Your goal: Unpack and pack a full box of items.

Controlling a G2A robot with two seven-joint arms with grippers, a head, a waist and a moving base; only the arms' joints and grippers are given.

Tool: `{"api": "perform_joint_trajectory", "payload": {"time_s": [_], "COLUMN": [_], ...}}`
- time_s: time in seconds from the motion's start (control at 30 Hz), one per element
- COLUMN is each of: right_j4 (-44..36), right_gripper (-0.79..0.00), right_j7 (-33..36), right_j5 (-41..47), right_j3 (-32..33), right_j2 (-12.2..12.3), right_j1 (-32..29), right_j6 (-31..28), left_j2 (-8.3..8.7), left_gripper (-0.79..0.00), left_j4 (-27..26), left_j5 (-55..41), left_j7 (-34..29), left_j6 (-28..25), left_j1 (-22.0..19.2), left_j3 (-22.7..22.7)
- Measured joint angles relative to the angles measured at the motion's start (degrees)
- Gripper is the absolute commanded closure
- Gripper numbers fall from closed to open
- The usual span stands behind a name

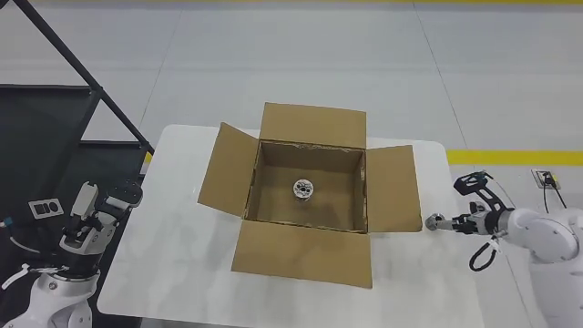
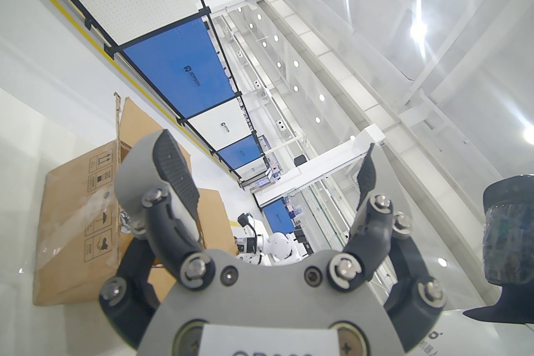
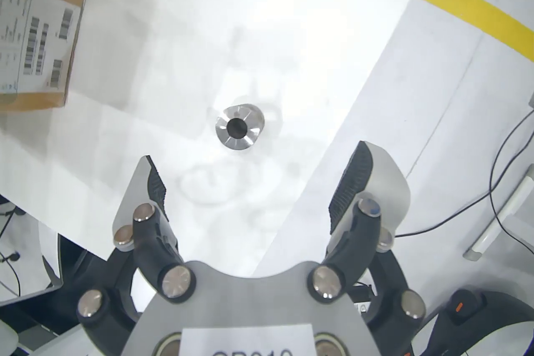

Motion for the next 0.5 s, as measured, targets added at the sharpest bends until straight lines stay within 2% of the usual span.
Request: {"api": "perform_joint_trajectory", "payload": {"time_s": [0.2, 0.27, 0.37, 0.5], "right_j4": [3.23, 4.47, 6.34, 8.66], "right_gripper": [-0.785, -0.702, -0.643, -0.656], "right_j7": [-1.02, -1.07, -1.44, -3.57], "right_j5": [-1.18, -1.02, -1.17, -1.67], "right_j3": [-4.03, -5.04, -6.94, -9.1], "right_j2": [0.06, 0.11, 0.06, -0.09], "right_j1": [2.08, 2.86, 4.11, 5.55], "right_j6": [0.29, 0.24, 0.36, 1.64], "left_j2": [0.0, 0.0, 0.0, 0.0], "left_gripper": [-0.785, -0.785, -0.785, -0.785], "left_j4": [0.0, 0.0, 0.0, 0.0], "left_j5": [0.0, 0.0, 0.0, 0.0], "left_j7": [0.0, 0.0, 0.0, 0.0], "left_j6": [0.0, 0.0, 0.0, 0.0], "left_j1": [0.0, 0.0, 0.0, 0.0], "left_j3": [0.0, 0.0, 0.0, 0.0]}}
